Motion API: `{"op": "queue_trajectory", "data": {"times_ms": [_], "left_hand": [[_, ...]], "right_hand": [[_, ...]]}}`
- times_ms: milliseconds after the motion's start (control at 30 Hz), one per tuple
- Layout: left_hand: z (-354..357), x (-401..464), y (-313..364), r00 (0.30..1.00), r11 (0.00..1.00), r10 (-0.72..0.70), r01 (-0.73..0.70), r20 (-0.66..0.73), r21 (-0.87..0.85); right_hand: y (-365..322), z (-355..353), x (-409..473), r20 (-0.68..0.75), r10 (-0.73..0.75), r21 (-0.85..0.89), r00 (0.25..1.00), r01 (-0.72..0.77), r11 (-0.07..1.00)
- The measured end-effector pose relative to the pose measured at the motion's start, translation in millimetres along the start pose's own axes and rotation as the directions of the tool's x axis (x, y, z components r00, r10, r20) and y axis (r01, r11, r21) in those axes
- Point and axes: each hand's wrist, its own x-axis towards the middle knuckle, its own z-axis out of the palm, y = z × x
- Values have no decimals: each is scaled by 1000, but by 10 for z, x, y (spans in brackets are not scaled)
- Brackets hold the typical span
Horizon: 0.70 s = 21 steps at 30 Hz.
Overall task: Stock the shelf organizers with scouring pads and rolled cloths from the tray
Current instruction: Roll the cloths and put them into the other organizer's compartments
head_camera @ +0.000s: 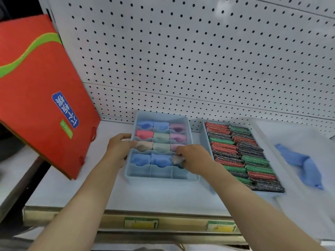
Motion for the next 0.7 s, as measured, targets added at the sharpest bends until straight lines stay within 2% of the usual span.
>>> {"op": "queue_trajectory", "data": {"times_ms": [67, 200, 400, 533, 700], "left_hand": [[4, -8, 7, 1000, 1000, -3, 3, 3, -4], [7, -22, 12, 1000, 1000, 9, -9, 4, -6], [8, -28, 3, 1000, 1000, 3, -3, 5, -21], [11, -62, 20, 1000, 1000, 10, -10, -5, -23], [58, -77, 17, 998, 1000, 12, -13, -54, -22]], "right_hand": [[-31, 58, 21, 60, 9, 31, 998, -10, 999], [23, 61, 31, 70, 34, 189, 997, -47, 981], [-6, 110, 100, 97, 15, 96, 995, -24, 995], [5, 64, 113, 168, 34, 210, 985, -70, 975], [-42, 61, 105, 144, 17, 221, 989, -49, 974]]}}
